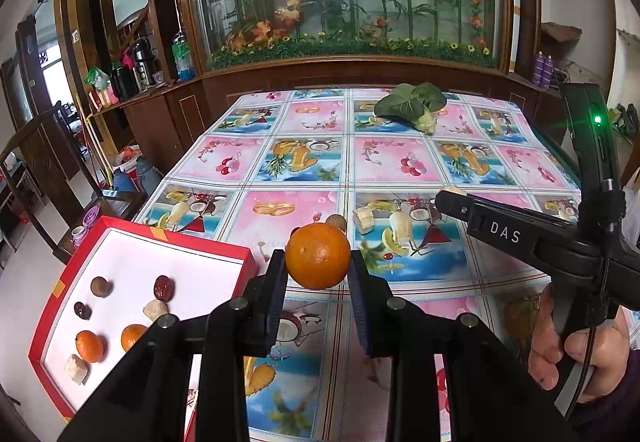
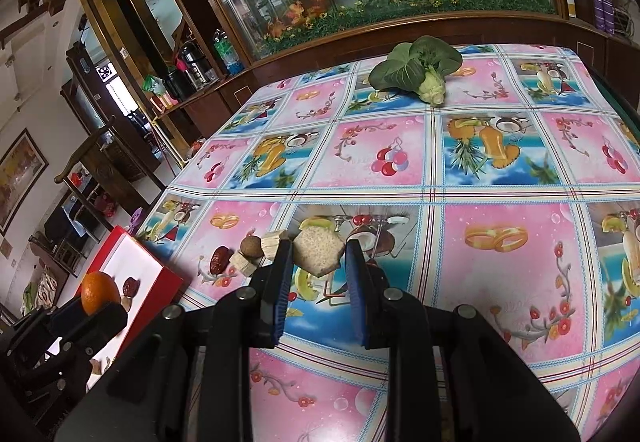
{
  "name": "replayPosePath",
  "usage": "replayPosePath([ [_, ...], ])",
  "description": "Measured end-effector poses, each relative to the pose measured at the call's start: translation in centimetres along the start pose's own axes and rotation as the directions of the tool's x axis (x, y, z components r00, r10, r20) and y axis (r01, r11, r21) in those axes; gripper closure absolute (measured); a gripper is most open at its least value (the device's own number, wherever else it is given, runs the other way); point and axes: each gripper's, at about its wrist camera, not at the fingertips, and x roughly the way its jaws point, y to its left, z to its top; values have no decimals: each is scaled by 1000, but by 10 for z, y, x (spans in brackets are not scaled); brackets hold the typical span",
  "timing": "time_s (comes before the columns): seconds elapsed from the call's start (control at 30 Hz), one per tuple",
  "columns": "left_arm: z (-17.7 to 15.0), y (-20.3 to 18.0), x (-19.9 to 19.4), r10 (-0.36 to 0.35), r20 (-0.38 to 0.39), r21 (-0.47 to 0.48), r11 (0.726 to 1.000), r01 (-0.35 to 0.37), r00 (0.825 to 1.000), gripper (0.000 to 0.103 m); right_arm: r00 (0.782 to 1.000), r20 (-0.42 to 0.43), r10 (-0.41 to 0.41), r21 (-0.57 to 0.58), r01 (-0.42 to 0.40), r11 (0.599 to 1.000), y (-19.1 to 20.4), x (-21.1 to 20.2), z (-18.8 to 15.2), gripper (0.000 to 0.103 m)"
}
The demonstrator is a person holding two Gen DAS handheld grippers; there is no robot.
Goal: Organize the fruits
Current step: 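Carry the orange and beige chunk to the white tray and open both tools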
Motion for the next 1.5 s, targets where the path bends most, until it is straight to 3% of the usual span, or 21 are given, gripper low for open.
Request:
replayPosePath([
  [1.2,1,6,-2,-20,4,1,1000,20,1000,73,1000,-4,-29,0,29,1000,-7,6,-5,75],
  [1.4,-2,35,-12,-48,17,-52,997,49,999,73,998,54,-27,-3,27,1000,-3,-5,-2,75],
  [1.5,-7,63,-21,-28,26,-85,996,30,999,73,996,91,15,-5,-15,1000,8,-13,-4,75],
])
